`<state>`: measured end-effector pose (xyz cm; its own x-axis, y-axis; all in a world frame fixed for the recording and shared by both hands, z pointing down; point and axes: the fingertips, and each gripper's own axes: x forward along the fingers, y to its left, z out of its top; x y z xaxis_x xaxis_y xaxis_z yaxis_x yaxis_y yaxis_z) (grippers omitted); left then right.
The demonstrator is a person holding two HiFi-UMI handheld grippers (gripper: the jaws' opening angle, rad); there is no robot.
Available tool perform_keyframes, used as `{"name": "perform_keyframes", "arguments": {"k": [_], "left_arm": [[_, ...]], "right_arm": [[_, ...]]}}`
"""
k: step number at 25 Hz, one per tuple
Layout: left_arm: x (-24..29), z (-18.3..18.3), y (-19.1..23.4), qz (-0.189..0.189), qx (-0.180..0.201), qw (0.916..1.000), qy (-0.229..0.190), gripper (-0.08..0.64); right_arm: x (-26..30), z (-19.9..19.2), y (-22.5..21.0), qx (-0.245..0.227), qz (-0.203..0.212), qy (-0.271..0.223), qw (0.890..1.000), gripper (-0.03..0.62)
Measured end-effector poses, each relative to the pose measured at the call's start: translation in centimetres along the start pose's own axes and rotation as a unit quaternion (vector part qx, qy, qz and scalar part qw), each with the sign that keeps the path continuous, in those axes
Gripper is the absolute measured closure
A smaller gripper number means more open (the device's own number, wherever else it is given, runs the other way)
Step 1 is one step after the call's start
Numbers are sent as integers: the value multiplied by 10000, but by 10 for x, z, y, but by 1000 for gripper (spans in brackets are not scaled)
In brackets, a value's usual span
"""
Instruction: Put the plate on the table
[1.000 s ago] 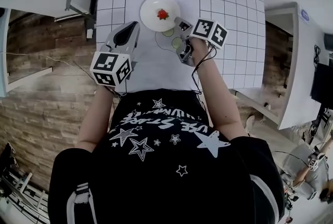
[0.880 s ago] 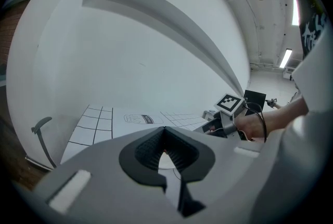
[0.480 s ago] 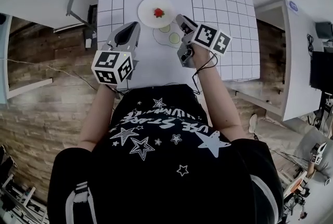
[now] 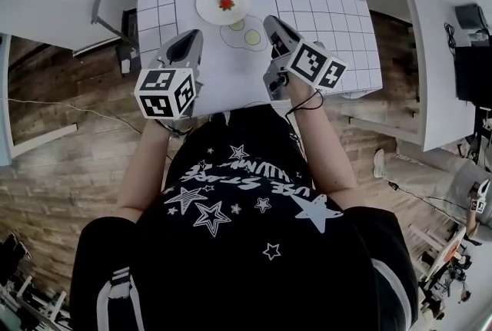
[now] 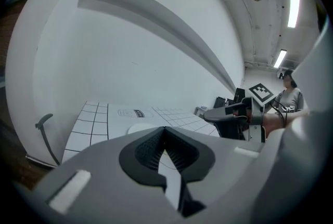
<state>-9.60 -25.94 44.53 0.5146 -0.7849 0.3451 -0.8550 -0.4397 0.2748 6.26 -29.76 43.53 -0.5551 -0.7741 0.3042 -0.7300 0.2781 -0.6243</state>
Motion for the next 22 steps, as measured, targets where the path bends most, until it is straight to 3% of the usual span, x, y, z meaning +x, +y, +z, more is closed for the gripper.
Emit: {"name": "perform_keyframes", "arguments": {"k": [11,22], "left_arm": [[-17,-1,-7,127,-104,9997,-175,551],[-35,-15,-46,415,-173,9989,-153,551]], "right_arm": [[-5,3,23,-421,440,-263,9978,557],[-44,-9,25,-770,685,67,9947,557]]}}
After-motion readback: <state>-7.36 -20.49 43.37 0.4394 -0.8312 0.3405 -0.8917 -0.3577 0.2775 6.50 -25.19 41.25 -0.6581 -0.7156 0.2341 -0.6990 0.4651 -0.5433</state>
